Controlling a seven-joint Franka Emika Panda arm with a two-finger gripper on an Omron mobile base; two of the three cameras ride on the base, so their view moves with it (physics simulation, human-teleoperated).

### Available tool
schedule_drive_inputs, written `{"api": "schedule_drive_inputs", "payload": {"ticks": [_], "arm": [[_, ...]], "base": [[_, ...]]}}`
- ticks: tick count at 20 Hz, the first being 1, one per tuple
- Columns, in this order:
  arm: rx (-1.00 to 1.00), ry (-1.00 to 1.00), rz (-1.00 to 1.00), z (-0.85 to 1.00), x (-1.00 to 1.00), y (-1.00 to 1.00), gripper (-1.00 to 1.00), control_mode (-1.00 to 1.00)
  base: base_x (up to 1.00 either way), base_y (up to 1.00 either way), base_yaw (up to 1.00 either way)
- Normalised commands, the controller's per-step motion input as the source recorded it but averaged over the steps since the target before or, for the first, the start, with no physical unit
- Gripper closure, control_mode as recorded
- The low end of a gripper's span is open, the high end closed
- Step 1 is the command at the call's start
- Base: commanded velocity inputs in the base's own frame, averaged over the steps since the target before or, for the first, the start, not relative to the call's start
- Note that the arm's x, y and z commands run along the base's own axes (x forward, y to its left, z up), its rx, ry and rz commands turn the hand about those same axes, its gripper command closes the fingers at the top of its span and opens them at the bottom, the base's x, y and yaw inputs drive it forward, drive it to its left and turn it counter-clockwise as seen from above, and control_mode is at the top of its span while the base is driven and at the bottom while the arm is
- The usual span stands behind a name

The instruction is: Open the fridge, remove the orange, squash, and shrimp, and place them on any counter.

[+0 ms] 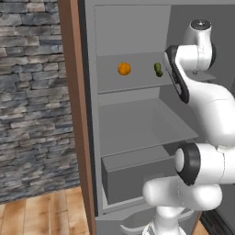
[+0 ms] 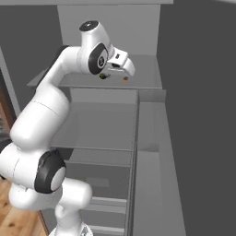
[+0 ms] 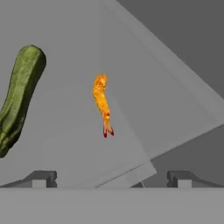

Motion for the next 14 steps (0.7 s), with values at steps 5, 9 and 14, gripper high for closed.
{"api": "schedule_drive_inputs", "payload": {"ticks": [5, 9, 14], "arm": [[0.07, 0.17, 0.00, 0.00, 0.32, -0.10, -1.00, -1.00], [0.04, 0.06, 0.00, 0.00, 0.29, -0.16, -1.00, -1.00], [0.00, 0.00, 0.00, -0.07, 0.20, -0.01, -1.00, -1.00]], "base": [[0.00, 0.00, 0.00], [0.00, 0.00, 0.00], [0.00, 0.00, 0.00]]}}
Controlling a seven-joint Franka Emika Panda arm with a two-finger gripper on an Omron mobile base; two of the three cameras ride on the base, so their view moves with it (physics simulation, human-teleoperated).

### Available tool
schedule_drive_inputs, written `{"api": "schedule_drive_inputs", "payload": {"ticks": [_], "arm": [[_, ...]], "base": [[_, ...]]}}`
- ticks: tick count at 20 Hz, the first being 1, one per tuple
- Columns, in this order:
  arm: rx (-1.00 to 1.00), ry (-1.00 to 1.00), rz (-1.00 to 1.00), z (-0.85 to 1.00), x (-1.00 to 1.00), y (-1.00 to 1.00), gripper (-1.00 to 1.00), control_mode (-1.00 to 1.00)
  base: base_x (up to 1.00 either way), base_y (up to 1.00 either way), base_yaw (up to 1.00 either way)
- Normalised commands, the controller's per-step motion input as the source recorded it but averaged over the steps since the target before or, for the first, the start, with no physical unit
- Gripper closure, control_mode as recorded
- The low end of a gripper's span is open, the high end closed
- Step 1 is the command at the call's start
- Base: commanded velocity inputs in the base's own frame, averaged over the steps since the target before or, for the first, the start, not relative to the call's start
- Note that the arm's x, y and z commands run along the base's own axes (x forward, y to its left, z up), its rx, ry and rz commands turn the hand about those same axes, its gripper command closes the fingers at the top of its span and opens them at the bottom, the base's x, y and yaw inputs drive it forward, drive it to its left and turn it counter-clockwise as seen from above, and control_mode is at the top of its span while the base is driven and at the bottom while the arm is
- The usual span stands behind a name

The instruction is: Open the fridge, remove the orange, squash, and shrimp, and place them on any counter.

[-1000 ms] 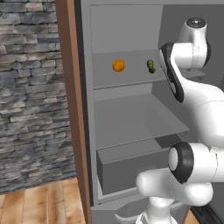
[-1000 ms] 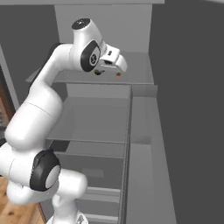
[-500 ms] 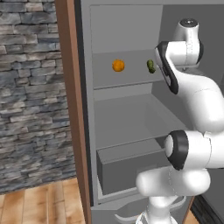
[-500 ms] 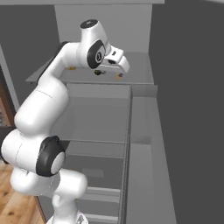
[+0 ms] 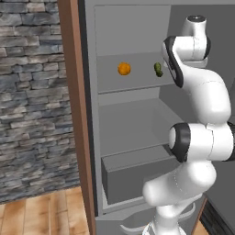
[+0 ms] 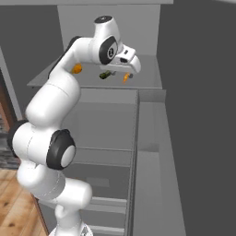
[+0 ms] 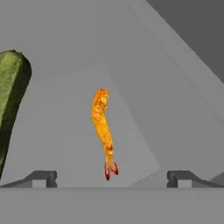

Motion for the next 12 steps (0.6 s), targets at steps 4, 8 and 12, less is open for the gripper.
{"api": "schedule_drive_inputs", "payload": {"ticks": [4, 8, 12], "arm": [[0.01, 0.00, 0.00, -0.11, 0.23, 0.00, -1.00, -1.00], [0.00, 0.00, 0.00, -0.12, 0.26, -0.04, -1.00, -1.00], [0.00, 0.00, 0.00, -0.15, 0.30, -0.06, -1.00, -1.00]], "base": [[0.00, 0.00, 0.00], [0.00, 0.00, 0.00], [0.00, 0.00, 0.00]]}}
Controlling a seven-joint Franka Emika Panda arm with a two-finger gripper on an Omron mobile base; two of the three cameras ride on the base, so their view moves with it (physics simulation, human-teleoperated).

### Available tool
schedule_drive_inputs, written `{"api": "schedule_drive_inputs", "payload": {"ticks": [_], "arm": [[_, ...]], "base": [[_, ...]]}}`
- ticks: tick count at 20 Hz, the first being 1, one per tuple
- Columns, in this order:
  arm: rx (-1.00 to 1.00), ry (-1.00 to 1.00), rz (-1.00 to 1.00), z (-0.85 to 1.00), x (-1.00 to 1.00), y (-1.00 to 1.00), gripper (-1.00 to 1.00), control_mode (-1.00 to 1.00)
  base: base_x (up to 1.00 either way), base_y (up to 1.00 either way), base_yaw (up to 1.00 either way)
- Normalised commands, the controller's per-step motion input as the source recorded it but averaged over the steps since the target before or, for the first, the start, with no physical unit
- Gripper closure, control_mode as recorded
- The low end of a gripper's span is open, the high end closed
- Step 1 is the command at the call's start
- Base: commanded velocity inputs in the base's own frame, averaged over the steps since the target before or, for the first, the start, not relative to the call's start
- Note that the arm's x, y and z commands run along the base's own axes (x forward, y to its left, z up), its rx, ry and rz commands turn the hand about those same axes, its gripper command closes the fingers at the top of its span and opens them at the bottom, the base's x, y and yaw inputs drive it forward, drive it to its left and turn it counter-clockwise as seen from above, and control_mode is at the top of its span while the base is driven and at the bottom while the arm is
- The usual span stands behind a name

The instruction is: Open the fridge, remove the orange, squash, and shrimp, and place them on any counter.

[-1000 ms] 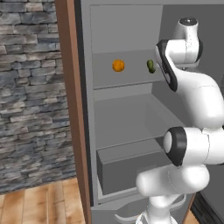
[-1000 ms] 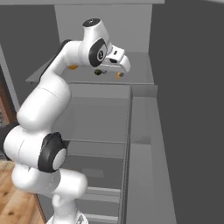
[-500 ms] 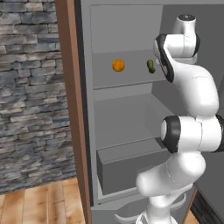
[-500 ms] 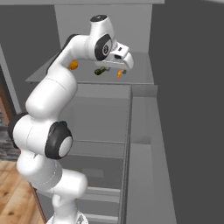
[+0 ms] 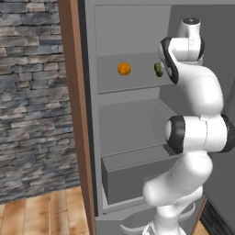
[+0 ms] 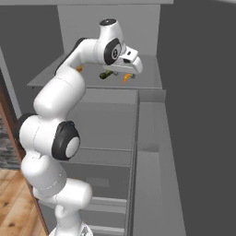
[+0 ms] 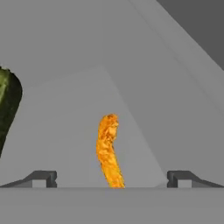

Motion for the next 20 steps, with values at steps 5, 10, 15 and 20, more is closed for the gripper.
{"api": "schedule_drive_inputs", "payload": {"ticks": [5, 10, 15, 20], "arm": [[0.02, 0.00, 0.00, -0.10, 0.27, -0.10, -1.00, -1.00], [0.02, 0.01, 0.00, -0.06, 0.18, -0.09, -1.00, -1.00], [0.00, 0.02, 0.00, -0.18, 0.04, 0.00, -1.00, -1.00], [0.00, 0.01, 0.00, -0.14, 0.00, 0.00, -1.00, -1.00]], "base": [[0.00, 0.00, 0.00], [0.00, 0.00, 0.00], [0.00, 0.00, 0.00], [0.00, 0.00, 0.00]]}}
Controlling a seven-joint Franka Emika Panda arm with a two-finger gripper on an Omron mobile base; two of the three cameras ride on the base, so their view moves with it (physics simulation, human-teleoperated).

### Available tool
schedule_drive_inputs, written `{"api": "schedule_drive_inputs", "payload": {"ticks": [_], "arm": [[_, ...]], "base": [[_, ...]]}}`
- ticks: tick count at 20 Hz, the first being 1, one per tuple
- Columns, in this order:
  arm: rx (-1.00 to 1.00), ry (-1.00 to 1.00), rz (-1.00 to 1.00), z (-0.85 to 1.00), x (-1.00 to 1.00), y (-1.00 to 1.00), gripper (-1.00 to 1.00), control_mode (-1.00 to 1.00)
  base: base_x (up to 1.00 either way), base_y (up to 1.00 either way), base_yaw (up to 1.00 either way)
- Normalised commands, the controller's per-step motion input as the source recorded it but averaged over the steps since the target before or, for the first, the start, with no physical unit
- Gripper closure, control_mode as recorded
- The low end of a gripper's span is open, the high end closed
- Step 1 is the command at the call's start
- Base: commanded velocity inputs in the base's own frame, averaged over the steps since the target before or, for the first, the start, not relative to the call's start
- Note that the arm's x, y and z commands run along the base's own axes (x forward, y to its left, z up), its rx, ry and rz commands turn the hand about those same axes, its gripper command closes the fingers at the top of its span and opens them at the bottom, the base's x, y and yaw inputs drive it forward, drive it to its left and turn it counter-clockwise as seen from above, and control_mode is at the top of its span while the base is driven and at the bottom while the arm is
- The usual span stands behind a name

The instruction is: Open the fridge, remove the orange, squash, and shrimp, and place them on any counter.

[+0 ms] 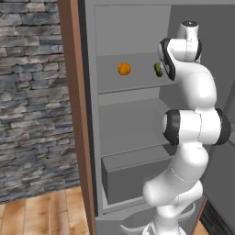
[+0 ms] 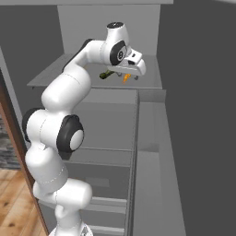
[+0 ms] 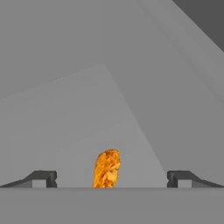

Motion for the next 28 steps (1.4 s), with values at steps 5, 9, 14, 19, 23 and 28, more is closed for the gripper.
{"api": "schedule_drive_inputs", "payload": {"ticks": [5, 9, 14, 19, 23, 28], "arm": [[0.00, 0.00, 0.00, 0.00, 0.00, 0.00, -1.00, -1.00], [0.00, 0.00, 0.00, 0.00, 0.00, 0.00, 1.00, -1.00], [0.00, 0.00, 0.00, 0.00, 0.00, 0.00, 1.00, -1.00], [0.00, 0.00, 0.00, 0.00, 0.00, 0.00, 1.00, -1.00], [0.00, 0.00, 0.00, 0.00, 0.00, 0.00, 1.00, -1.00], [0.00, 0.01, 0.00, -0.45, -0.03, 0.00, 1.00, -1.00]], "base": [[0.00, 0.00, 0.00], [0.00, 0.00, 0.00], [0.00, 0.00, 0.00], [0.00, 0.00, 0.00], [0.00, 0.00, 0.00], [0.00, 0.00, 0.00]]}}
